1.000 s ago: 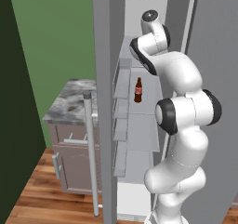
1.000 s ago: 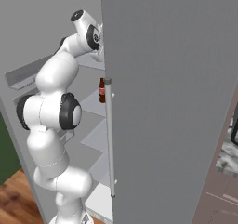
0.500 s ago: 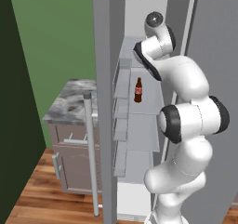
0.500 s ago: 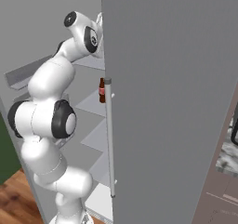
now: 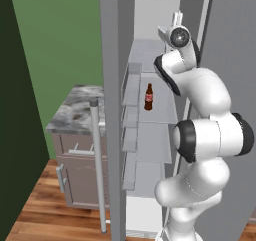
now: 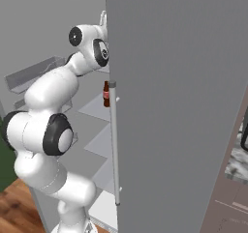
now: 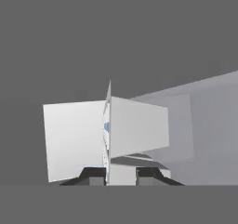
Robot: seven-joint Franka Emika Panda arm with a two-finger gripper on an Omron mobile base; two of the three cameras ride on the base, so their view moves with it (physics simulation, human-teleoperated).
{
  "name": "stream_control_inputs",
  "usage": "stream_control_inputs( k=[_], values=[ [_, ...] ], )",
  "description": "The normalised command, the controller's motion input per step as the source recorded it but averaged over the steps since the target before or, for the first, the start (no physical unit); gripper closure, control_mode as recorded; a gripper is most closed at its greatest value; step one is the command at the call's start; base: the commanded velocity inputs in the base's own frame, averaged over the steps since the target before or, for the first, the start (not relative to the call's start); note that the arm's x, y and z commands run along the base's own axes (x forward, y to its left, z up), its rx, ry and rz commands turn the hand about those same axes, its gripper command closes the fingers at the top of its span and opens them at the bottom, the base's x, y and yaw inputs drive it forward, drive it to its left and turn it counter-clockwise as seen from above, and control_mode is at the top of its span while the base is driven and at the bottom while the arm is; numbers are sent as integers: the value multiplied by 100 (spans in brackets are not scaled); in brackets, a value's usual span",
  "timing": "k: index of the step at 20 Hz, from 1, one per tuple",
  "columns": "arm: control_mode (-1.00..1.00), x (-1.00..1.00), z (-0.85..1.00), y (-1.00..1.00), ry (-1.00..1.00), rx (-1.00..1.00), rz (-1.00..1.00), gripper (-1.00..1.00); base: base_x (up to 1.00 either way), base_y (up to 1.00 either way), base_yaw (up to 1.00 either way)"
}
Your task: Open the freezer door, pick up the ice cube tray from the freezer, and place it on the dining counter.
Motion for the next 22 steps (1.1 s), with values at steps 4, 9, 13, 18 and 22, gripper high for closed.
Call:
stream_control_inputs(
  k=[4,9,13,18,22],
  values=[
    [-100,-9,7,37,-24,0,0,100,0,0,0],
    [-100,-14,0,46,-6,0,0,100,0,0,0],
    [-100,-17,1,38,3,0,1,100,0,0,0],
    [-100,-50,14,12,4,0,0,100,0,0,0],
    [-100,-81,12,1,1,0,0,100,0,0,0]
  ],
)
